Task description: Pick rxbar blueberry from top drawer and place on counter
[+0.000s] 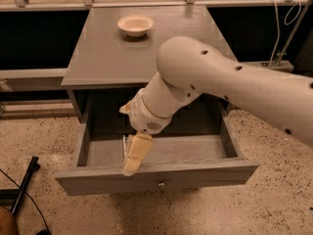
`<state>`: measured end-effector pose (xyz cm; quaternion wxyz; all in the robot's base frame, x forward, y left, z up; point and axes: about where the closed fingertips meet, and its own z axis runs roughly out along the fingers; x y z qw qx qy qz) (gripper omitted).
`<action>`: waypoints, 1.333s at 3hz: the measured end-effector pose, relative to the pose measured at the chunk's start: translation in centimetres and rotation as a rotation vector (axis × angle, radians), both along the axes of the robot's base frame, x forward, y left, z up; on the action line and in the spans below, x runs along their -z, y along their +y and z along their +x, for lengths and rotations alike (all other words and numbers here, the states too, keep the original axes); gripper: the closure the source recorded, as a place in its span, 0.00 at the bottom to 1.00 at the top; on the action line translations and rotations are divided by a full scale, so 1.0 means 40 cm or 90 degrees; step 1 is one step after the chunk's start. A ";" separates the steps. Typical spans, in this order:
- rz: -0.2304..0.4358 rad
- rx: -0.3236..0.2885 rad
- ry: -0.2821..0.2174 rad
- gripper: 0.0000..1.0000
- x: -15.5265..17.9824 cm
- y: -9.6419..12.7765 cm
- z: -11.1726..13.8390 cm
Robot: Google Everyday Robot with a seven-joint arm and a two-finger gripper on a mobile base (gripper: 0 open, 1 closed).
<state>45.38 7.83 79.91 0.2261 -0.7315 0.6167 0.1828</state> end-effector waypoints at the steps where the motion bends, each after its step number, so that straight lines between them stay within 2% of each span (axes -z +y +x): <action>1: 0.012 -0.002 0.009 0.00 0.032 0.039 0.017; 3: 0.054 0.041 0.053 0.00 0.072 0.037 0.096; 4: 0.078 0.060 0.060 0.00 0.105 0.033 0.123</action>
Offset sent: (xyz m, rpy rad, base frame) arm 0.0496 0.0179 -0.0257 0.0854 0.0799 -0.0616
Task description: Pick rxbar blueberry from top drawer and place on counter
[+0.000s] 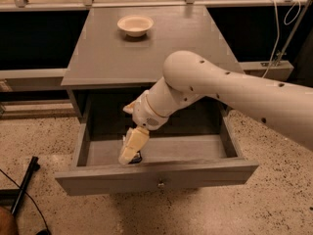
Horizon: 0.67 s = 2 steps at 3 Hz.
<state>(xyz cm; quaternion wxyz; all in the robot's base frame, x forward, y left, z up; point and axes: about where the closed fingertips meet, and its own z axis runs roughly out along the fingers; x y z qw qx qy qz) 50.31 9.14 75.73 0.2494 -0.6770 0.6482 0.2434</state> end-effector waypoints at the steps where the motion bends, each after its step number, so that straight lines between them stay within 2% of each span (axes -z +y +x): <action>1: 0.009 0.020 -0.014 0.00 0.034 -0.015 0.026; 2: 0.006 0.035 -0.035 0.00 0.058 -0.024 0.059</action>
Offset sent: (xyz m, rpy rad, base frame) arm 0.0409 -0.0175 -0.0336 0.0023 -0.0971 -0.0900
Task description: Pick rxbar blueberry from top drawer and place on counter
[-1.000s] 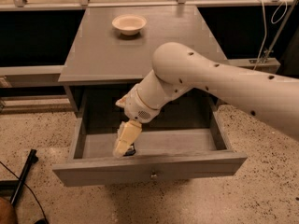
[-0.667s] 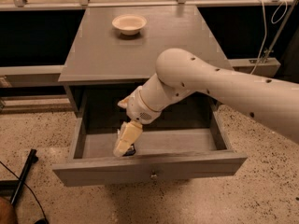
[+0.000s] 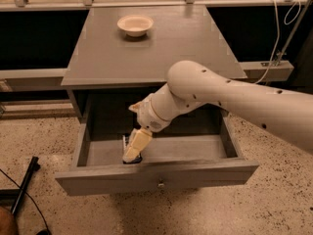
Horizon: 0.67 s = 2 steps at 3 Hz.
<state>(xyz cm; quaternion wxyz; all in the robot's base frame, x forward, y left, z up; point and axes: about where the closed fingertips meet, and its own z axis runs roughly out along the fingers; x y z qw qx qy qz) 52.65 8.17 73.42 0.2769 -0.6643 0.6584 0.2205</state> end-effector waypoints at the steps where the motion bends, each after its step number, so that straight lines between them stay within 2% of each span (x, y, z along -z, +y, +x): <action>1: 0.000 0.010 -0.009 0.03 0.025 0.000 0.029; 2: 0.005 0.012 -0.009 0.06 0.067 0.014 0.057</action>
Offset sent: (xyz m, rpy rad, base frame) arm 0.0339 0.0018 -0.0329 0.0091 -0.0174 -0.0374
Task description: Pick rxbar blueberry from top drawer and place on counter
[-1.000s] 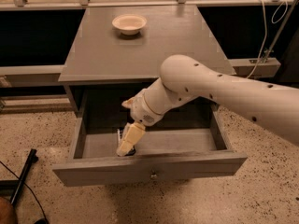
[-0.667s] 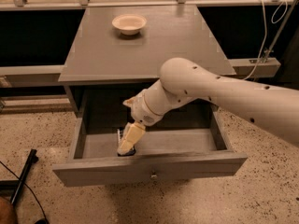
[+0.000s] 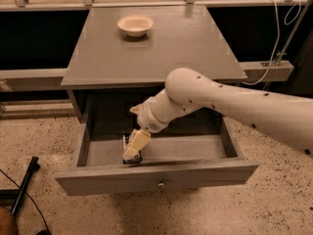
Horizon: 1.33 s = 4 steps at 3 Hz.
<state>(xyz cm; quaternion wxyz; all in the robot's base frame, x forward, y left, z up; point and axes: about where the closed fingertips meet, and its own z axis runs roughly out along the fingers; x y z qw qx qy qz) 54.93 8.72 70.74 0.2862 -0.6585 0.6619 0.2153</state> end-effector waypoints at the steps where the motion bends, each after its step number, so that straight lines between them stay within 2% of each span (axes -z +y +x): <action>1: 0.007 -0.004 0.000 0.07 0.038 0.020 0.012; 2: 0.016 0.000 -0.003 0.13 0.077 0.034 0.026; 3: 0.018 -0.013 -0.018 0.11 0.117 0.045 0.035; 4: 0.023 -0.042 -0.035 0.11 0.163 0.051 0.042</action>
Offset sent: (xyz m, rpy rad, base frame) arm 0.0198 0.0171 -0.0478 0.0458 -0.0164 -0.0148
